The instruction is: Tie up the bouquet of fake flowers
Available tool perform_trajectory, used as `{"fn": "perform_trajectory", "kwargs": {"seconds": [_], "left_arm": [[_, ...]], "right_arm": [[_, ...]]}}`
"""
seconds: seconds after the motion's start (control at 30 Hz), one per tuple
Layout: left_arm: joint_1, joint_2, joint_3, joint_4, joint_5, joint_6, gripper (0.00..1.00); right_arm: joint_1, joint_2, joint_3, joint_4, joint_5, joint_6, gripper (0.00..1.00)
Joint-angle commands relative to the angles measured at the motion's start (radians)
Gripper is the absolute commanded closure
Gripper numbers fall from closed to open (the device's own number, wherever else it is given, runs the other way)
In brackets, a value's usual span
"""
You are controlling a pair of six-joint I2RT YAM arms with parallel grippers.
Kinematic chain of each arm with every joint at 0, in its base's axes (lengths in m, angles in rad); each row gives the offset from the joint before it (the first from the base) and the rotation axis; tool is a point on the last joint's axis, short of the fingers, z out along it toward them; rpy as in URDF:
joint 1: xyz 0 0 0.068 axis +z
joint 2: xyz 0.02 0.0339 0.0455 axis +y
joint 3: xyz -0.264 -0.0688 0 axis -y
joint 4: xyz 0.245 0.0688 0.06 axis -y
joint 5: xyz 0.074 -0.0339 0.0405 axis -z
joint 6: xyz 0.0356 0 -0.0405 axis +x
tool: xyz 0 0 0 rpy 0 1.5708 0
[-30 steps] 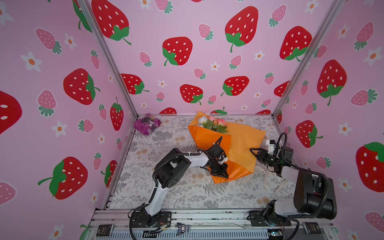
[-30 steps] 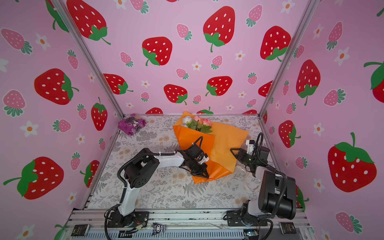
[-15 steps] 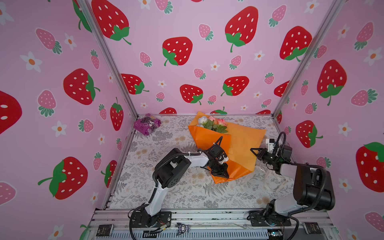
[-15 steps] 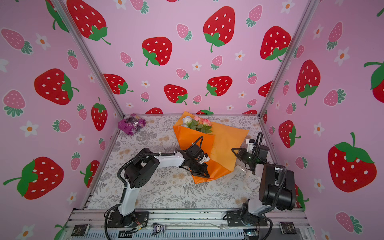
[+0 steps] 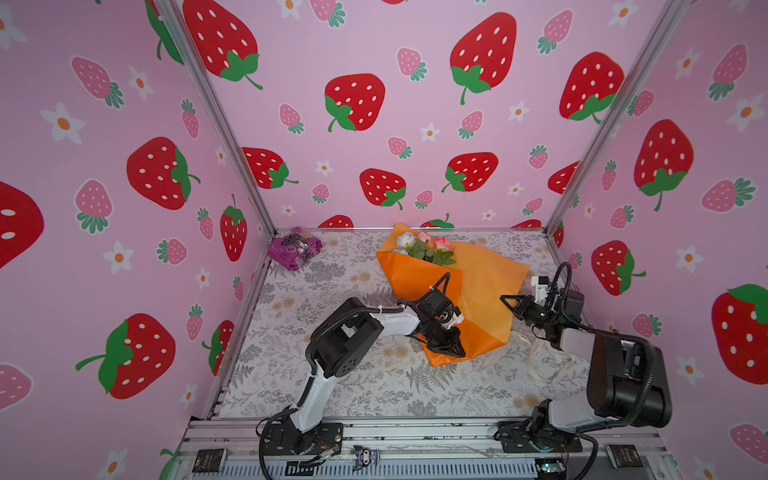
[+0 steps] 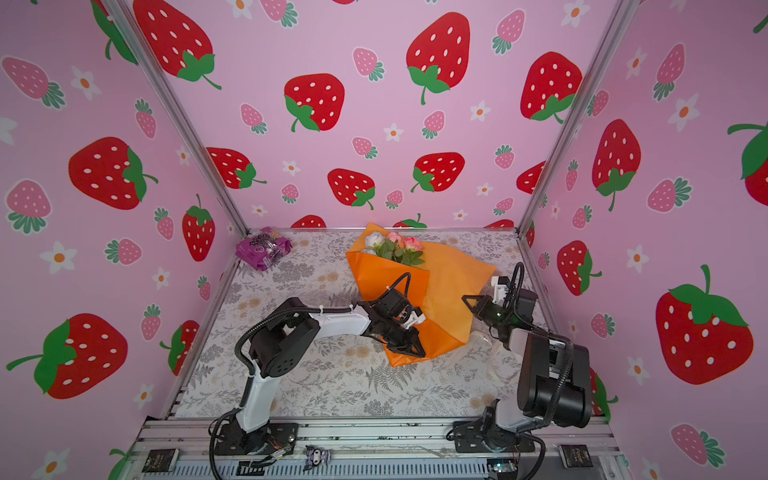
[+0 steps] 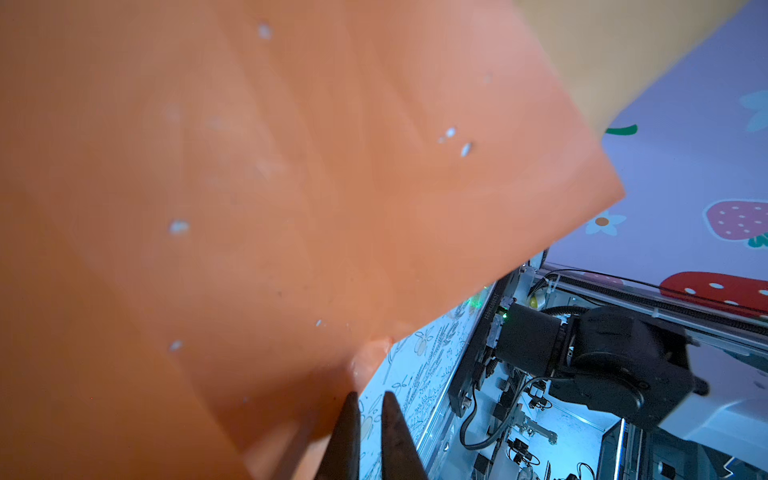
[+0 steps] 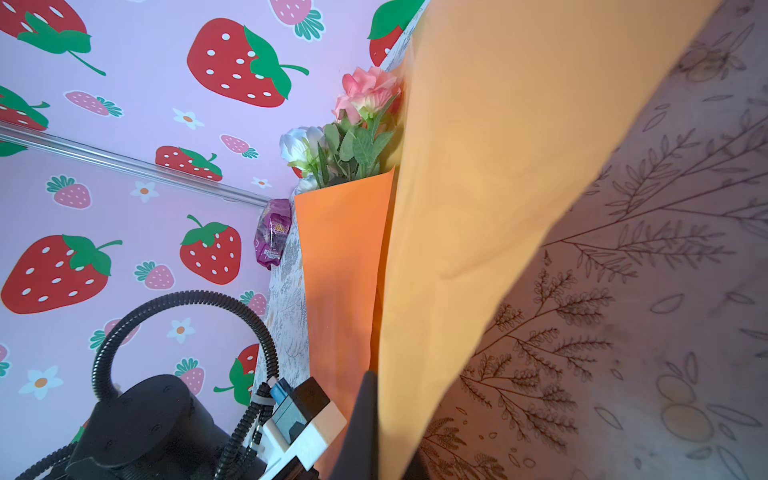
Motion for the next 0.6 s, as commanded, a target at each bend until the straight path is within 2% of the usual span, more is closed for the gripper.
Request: {"fn": "perform_trajectory", "kwargs": {"seconds": [0.0,0.13,0.3,0.57], "left_arm": [[-0.006,0.049,0.044,-0.039,-0.021,0.008,0.88],[-0.007,0.073,0.024,-0.062,-0.075,0.011,0.91],[-0.008,0.072,0.010,-0.070,-0.091,0.022,0.92],[-0.005,-0.025,-0.051,0.021,-0.155,-0.004,0.92]], "right_arm": [[0.010,-0.041,0.009,-0.010,0.001,0.005,1.00],[0.038,-0.088,0.026,-0.034,0.023,0.015,1.00],[0.120,-0.114,0.057,-0.078,0.074,0.014,1.00],[0.260,-0.160,0.130,-0.165,0.204,-0.012,1.00]]}}
